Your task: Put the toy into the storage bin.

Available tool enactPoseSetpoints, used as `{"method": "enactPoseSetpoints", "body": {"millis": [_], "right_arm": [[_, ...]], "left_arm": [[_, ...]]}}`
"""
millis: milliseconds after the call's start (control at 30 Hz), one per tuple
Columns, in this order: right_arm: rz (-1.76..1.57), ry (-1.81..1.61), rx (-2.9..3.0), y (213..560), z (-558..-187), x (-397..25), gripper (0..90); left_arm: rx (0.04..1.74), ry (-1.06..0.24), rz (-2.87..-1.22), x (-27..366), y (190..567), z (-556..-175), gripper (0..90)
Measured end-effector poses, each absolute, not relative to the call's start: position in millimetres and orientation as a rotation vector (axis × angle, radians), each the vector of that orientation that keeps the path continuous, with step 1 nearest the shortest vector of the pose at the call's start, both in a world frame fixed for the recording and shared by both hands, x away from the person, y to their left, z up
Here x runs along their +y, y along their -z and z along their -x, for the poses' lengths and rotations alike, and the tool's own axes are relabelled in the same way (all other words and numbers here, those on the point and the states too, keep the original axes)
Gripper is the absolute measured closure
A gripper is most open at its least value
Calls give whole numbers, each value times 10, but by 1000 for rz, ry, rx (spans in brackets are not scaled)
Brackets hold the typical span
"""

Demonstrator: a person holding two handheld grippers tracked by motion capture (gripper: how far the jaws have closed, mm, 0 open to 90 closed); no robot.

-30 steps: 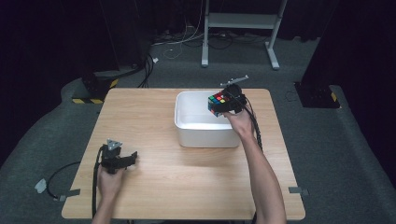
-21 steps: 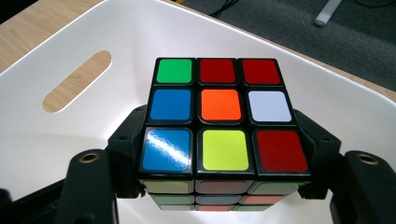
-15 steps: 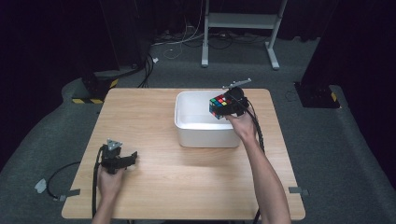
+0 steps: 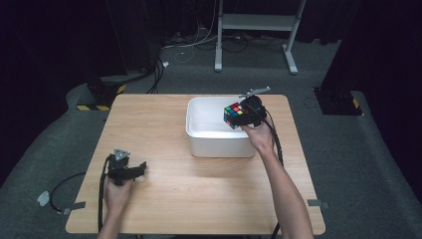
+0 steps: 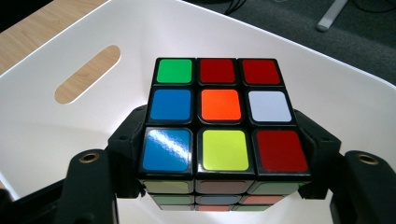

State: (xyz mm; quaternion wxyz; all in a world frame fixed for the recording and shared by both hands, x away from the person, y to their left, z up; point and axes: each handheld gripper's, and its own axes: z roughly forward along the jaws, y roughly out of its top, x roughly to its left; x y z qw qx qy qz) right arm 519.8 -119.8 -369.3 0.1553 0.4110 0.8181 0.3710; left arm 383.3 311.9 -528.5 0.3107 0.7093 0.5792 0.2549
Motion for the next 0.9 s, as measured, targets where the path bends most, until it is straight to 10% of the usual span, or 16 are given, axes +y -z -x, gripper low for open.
{"method": "enactPoseSetpoints", "body": {"millis": [900], "right_arm": [[-1120, -1081, 2346, 3674, -4994, -1212, 338]], "left_arm": [[1529, -673, -1879, 3121, 5282, -3830, 176]]}}
